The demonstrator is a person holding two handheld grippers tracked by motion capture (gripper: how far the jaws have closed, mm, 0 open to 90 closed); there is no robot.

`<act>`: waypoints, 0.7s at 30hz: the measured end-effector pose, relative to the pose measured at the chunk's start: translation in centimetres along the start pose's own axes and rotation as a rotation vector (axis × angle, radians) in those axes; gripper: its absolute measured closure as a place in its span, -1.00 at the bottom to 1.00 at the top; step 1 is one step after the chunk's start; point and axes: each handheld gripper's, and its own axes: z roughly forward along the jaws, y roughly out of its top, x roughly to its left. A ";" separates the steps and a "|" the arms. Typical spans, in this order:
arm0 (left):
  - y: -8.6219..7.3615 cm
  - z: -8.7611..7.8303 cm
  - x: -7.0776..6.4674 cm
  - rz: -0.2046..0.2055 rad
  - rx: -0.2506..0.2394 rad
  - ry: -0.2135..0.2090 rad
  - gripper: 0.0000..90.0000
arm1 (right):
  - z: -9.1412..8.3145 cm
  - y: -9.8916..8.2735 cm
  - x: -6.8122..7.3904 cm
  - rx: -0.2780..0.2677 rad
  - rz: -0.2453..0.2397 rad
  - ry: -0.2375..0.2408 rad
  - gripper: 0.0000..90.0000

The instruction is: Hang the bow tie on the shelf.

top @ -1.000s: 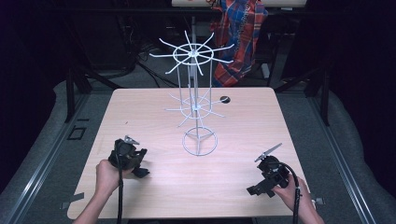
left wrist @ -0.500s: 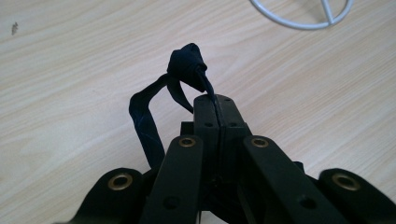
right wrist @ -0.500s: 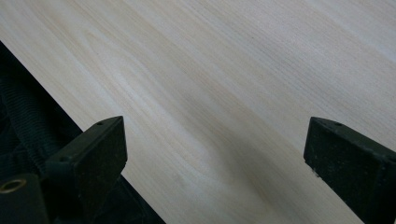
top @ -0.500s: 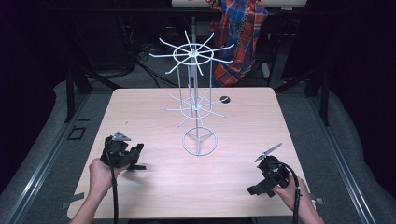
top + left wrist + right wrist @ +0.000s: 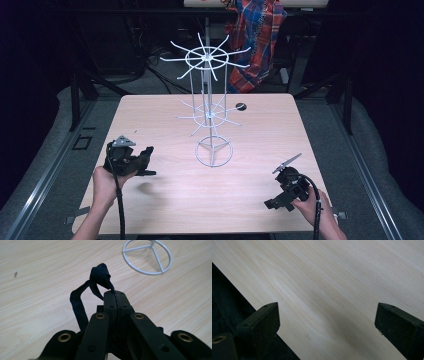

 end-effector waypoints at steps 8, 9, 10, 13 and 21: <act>0.7 -0.3 -0.4 0.003 -0.038 -0.002 0.98 | 0.0 0.0 0.0 -0.001 0.002 0.000 -0.87; 0.8 -0.4 -0.4 0.001 -0.045 -0.002 0.98 | 0.0 0.0 0.0 -0.001 0.001 -0.001 -0.87; 0.9 -0.4 -0.4 0.006 -0.047 -0.004 0.98 | 0.0 0.0 -0.1 0.002 -0.002 -0.006 -0.87; 1.4 -0.5 -0.3 0.007 -0.061 -0.008 0.98 | 0.0 -0.1 -0.2 0.007 -0.005 -0.008 -0.87; 1.9 -0.7 -0.7 0.015 -0.075 -0.022 0.98 | 0.1 0.0 -0.1 0.009 0.003 0.000 -0.87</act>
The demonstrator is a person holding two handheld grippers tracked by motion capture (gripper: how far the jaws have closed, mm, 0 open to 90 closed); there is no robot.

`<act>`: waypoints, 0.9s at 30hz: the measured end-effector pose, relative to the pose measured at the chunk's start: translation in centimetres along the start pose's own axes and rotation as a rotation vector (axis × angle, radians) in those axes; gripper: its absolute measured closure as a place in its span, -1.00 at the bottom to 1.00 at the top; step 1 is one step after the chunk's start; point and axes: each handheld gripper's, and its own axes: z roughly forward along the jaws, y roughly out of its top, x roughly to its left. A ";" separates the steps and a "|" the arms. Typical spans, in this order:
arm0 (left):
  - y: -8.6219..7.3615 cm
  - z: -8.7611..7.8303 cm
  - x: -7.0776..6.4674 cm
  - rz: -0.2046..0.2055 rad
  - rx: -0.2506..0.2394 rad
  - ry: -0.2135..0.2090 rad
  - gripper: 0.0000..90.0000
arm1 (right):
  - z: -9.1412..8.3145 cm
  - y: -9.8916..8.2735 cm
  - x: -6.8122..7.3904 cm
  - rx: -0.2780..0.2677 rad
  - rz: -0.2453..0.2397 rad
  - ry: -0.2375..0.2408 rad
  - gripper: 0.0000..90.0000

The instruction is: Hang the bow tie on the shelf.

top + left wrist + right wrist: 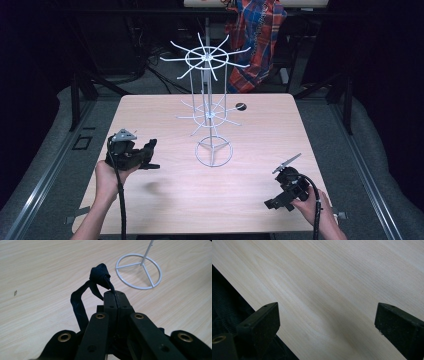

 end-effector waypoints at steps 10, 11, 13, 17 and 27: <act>0.7 -0.5 0.0 -0.001 -0.033 -0.004 0.98 | 0.1 0.0 -0.1 0.010 0.001 -0.007 -0.87; 0.8 -0.5 0.0 0.001 -0.034 -0.005 0.98 | 0.1 0.0 -0.1 0.010 0.002 -0.007 -0.87; 1.0 -0.5 -0.1 0.002 -0.044 -0.005 0.98 | 0.1 0.0 0.0 0.003 0.007 0.001 -0.87; 1.6 -0.4 -0.3 0.009 -0.051 -0.013 0.98 | 0.1 -0.1 0.0 0.003 0.005 -0.001 -0.87; 2.8 -0.4 -0.7 0.014 -0.089 -0.024 0.98 | 0.0 -0.1 -0.1 0.014 -0.007 -0.009 -0.87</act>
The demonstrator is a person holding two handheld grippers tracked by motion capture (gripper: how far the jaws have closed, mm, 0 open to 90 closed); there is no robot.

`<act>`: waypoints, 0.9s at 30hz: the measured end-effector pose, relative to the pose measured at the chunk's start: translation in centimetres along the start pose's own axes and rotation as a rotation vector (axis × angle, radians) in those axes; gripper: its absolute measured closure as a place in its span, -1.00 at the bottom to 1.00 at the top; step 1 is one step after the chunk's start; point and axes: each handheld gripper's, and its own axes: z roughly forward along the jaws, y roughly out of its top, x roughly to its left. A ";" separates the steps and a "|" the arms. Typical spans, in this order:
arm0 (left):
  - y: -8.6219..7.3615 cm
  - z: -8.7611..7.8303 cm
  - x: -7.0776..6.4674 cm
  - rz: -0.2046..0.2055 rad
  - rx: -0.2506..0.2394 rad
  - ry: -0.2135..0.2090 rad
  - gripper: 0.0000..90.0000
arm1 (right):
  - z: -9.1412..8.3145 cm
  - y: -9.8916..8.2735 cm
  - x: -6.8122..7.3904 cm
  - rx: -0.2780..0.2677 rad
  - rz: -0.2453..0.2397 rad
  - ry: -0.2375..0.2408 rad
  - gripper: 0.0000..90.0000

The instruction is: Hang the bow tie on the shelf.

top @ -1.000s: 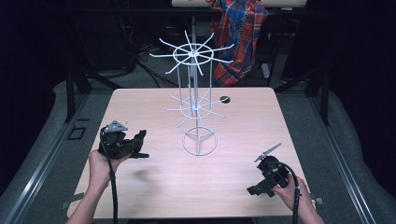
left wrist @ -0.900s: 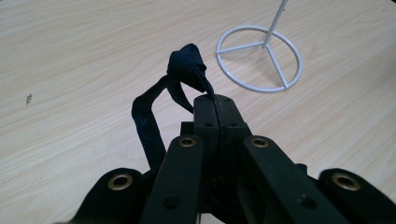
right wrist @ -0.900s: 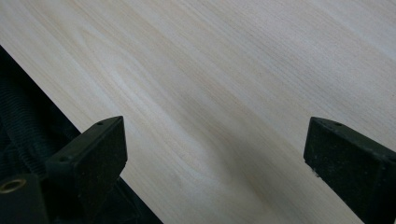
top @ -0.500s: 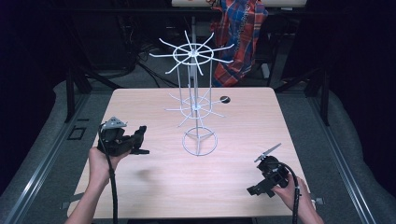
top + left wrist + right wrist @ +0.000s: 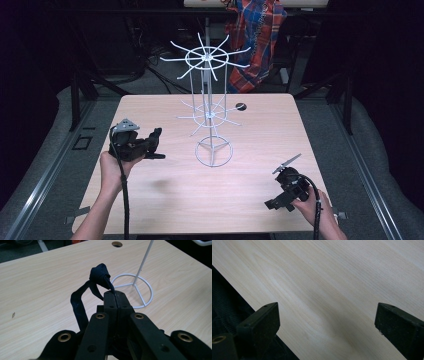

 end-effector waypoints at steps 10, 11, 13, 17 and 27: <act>1.2 0.3 0.0 -0.002 -0.031 -0.009 0.98 | 0.0 -0.1 -0.1 -0.006 0.001 0.006 -0.87; 1.3 0.3 0.0 -0.002 -0.034 -0.011 0.98 | 0.0 -0.1 -0.1 -0.006 0.001 0.006 -0.87; 1.4 0.5 -0.1 0.001 -0.034 -0.015 0.98 | 0.0 -0.1 -0.1 -0.006 0.001 0.006 -0.87; 1.7 0.6 -0.2 0.004 -0.038 -0.019 0.98 | 0.0 -0.1 -0.1 -0.007 0.002 0.007 -0.87; 2.6 1.0 -0.4 0.010 -0.059 -0.029 0.98 | 0.1 -0.1 0.0 -0.006 0.010 0.009 -0.87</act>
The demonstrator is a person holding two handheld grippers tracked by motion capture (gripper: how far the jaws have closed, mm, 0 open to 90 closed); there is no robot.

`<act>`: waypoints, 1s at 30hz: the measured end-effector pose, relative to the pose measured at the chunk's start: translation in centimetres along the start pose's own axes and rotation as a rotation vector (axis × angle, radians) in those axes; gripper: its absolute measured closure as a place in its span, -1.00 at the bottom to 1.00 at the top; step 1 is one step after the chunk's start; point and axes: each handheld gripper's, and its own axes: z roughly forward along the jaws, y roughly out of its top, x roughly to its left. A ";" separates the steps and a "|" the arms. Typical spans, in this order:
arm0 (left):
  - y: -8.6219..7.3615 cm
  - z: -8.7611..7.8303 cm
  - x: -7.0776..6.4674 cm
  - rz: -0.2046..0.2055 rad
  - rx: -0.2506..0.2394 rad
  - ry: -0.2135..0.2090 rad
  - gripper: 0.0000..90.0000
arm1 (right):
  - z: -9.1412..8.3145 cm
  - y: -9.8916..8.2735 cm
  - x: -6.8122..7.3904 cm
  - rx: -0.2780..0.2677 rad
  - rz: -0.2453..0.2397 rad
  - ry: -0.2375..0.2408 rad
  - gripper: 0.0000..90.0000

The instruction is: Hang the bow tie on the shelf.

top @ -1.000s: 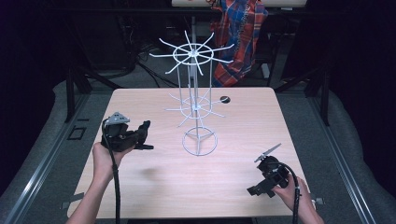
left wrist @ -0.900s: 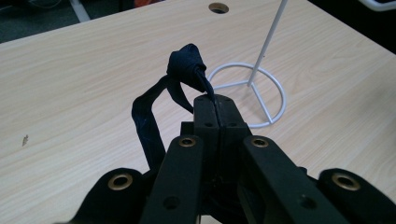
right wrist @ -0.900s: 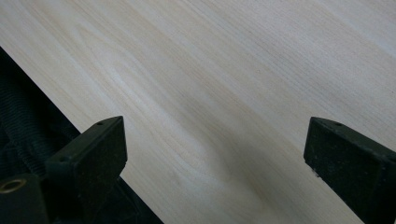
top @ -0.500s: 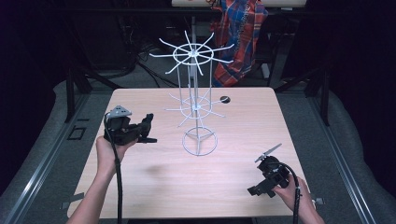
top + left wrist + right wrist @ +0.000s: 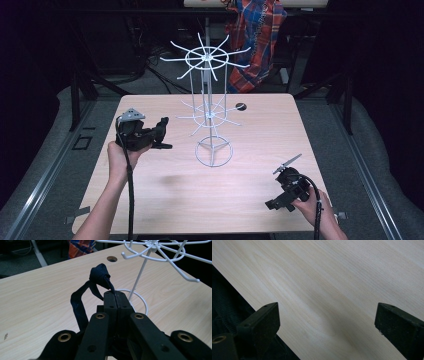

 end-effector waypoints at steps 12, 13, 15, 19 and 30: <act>1.2 0.6 -0.4 0.009 -0.022 -0.021 0.98 | 0.0 0.0 0.0 0.000 0.000 0.003 -0.87; 1.3 0.7 -0.4 0.010 -0.025 -0.021 0.98 | 0.0 0.0 0.0 -0.001 0.000 0.003 -0.87; 1.4 0.8 -0.5 0.012 -0.030 -0.024 0.98 | 0.0 0.0 0.0 -0.001 0.000 0.003 -0.87; 1.8 0.9 -0.7 0.017 -0.039 -0.029 0.98 | 0.0 0.0 0.0 -0.001 0.001 0.002 -0.87; 2.4 1.2 -1.0 0.033 -0.051 -0.048 0.98 | 0.0 0.0 0.0 0.002 0.001 0.002 -0.87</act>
